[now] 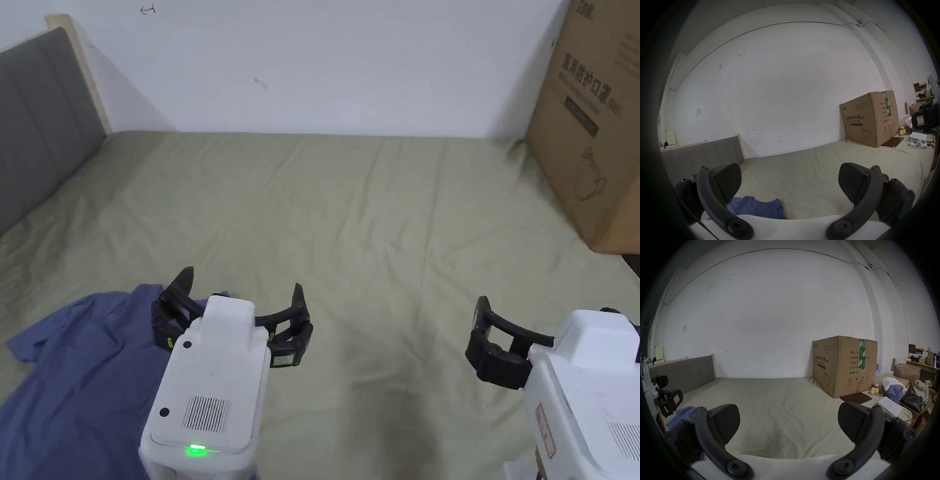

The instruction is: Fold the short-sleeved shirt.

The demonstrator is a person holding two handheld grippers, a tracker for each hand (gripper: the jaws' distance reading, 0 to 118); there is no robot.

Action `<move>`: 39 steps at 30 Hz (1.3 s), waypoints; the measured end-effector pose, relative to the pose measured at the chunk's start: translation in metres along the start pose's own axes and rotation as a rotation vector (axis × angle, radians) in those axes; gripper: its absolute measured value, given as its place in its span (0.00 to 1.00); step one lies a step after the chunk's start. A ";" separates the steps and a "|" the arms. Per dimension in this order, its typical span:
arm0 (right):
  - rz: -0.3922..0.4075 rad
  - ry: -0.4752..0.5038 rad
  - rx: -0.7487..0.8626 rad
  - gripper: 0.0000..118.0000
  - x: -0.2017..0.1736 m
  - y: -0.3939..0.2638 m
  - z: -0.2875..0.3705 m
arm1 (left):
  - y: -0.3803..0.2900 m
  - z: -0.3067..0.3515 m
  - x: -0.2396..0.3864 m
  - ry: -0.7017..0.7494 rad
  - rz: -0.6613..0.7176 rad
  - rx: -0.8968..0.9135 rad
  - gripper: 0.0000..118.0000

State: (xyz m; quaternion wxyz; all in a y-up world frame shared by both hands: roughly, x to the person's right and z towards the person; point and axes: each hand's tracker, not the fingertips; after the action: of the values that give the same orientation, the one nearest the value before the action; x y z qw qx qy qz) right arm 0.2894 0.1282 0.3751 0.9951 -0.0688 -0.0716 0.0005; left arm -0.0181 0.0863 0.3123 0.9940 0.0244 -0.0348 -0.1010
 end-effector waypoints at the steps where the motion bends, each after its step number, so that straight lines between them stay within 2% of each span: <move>1: 0.001 0.000 0.001 1.00 0.000 0.000 0.000 | 0.000 -0.001 -0.001 0.002 0.009 -0.002 1.00; 27: 0.025 0.003 -0.001 1.00 -0.004 0.005 0.001 | 0.008 0.000 -0.004 -0.013 0.033 0.003 1.00; 30: 0.040 0.002 -0.003 0.97 -0.004 0.006 0.001 | 0.008 0.000 -0.004 -0.015 0.040 -0.002 0.98; 31: 0.044 -0.001 -0.002 0.92 -0.005 0.006 0.001 | 0.008 0.000 -0.003 -0.016 0.047 -0.005 0.92; 32: 0.051 -0.007 -0.003 0.84 -0.006 0.006 0.002 | 0.009 0.001 -0.004 -0.018 0.059 -0.009 0.79; 33: 0.056 -0.013 -0.006 0.63 -0.006 0.007 0.002 | 0.010 0.002 -0.004 -0.026 0.067 -0.015 0.52; 36: 0.053 -0.006 -0.004 0.39 -0.005 0.007 0.003 | 0.011 0.001 0.000 -0.019 0.062 -0.035 0.24; 37: 0.052 -0.010 -0.010 0.12 -0.005 0.007 0.002 | 0.010 -0.001 0.002 0.000 0.046 -0.048 0.02; 38: 0.050 -0.009 -0.014 0.00 -0.006 0.007 0.001 | 0.008 -0.003 0.002 0.002 0.049 -0.040 0.00; 39: 0.046 -0.004 -0.013 0.00 -0.005 0.007 0.001 | 0.007 -0.004 0.001 -0.009 0.063 -0.048 0.00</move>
State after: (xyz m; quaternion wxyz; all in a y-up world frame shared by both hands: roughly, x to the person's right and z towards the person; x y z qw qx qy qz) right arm 0.2841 0.1355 0.3744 0.9942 -0.0771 -0.0719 0.0230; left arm -0.0157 0.0934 0.3092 0.9968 -0.0009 -0.0377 -0.0707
